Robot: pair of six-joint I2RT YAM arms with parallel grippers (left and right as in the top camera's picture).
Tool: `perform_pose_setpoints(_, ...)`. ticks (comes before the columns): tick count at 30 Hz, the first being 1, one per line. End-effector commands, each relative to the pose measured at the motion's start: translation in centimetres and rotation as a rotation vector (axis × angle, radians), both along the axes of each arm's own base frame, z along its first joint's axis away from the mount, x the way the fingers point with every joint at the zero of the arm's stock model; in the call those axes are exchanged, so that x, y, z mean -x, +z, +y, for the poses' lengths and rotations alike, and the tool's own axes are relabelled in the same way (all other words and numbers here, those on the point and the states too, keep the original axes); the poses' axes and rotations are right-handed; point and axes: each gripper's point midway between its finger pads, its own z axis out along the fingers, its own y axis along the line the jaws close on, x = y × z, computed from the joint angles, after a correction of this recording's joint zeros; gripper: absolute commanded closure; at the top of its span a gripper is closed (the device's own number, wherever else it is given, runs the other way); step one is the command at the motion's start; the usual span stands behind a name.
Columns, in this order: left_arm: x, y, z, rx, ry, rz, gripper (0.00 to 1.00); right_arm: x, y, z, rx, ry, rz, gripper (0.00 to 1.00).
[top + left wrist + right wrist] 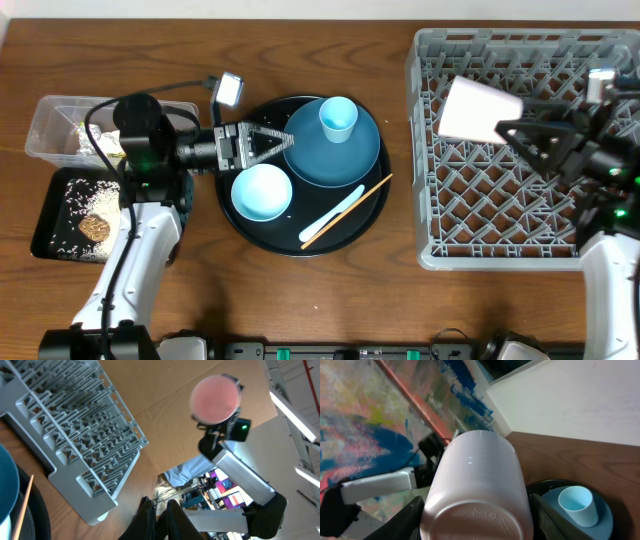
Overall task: Sort waste into correct bins and load items into the dishwasher rack
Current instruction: 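Carry the pink cup with the right gripper over the dish rack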
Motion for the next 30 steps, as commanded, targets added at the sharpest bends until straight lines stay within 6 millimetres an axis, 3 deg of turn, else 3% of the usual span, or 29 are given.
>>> perform_pose_setpoints(1,-0.1,-1.6,0.1,-0.006,0.028,-0.003,0.88,0.7,2.0,-0.7,0.026,-0.008,0.005,0.84)
perform_pose_setpoints(8,-1.2,-4.6,0.5,-0.029,0.147,0.030,0.88,0.8,3.0,-0.8,0.020,-0.016,0.016,0.84)
perform_pose_setpoints(10,-1.9,-5.4,0.8,-0.049,0.204,0.005,0.83,0.8,3.0,-0.8,0.019,-0.016,0.016,0.85)
perform_pose_setpoints(11,-2.3,-5.7,0.9,-0.060,0.228,-0.011,0.71,0.8,3.0,-0.8,0.019,-0.016,0.016,0.85)
perform_pose_setpoints(13,-2.6,-5.9,1.0,-0.074,0.250,-0.043,0.60,0.8,3.0,-0.8,0.019,-0.016,0.016,0.85)
perform_pose_setpoints(16,-2.8,-6.0,1.1,-0.087,0.260,-0.091,0.52,0.8,3.0,-0.8,0.021,-0.016,0.012,0.85)
perform_pose_setpoints(18,-2.8,-6.0,1.1,-0.088,0.259,-0.093,0.30,0.8,3.0,-0.8,0.021,-0.016,0.011,0.85)
perform_pose_setpoints(19,-2.8,-6.0,1.1,-0.088,0.259,-0.093,0.02,0.8,3.0,-0.8,0.022,-0.016,0.010,0.85)
perform_pose_setpoints(30,-2.8,-6.0,1.1,-0.088,0.259,-0.093,0.02,0.6,3.2,-0.9,0.015,-0.027,-0.003,0.86)
